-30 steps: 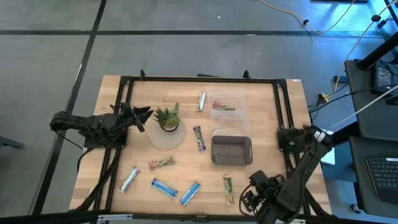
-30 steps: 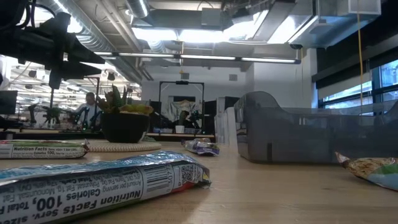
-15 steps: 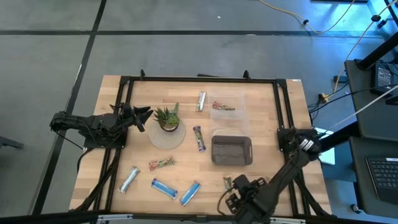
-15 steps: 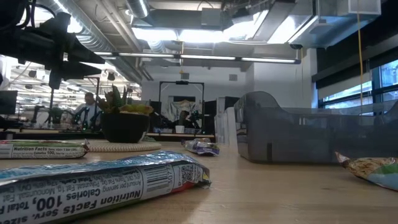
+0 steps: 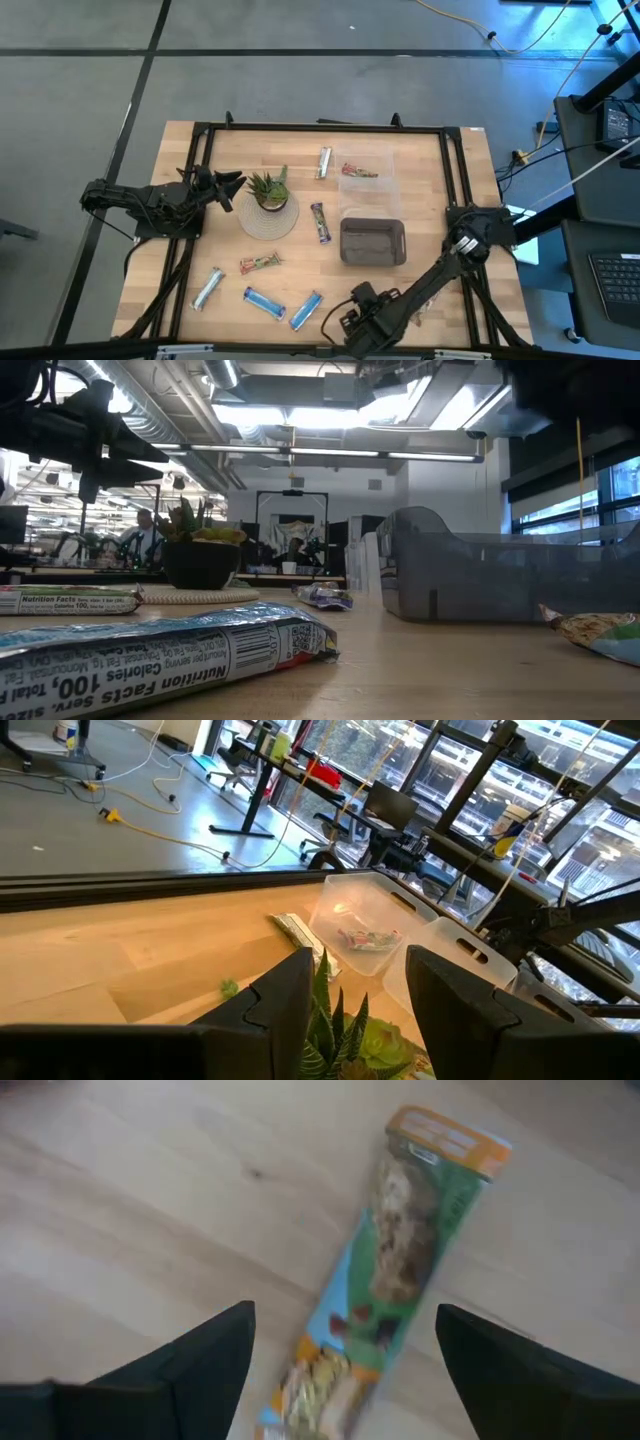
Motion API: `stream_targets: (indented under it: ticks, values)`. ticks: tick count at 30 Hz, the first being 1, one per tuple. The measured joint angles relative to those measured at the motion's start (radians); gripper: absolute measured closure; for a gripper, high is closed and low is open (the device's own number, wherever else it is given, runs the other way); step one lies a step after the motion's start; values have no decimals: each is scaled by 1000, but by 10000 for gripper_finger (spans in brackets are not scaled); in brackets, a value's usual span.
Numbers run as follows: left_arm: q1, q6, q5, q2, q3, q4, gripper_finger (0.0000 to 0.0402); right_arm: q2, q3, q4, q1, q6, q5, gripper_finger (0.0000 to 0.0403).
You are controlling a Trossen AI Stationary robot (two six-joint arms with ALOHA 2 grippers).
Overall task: Pick and place Granola Bars by type
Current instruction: Put the bottom yellow granola bar into the bottom transparent bin
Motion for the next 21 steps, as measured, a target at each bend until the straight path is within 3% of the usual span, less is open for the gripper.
stream_targets:
  ticks: [9, 21]
  values:
    - [0, 0, 0, 0, 0, 0, 245, 29, 3, 12, -29, 0, -85, 102]
    - [0, 0, 0, 0, 0, 0, 245, 29, 2, 39, -30, 0, -98, 220]
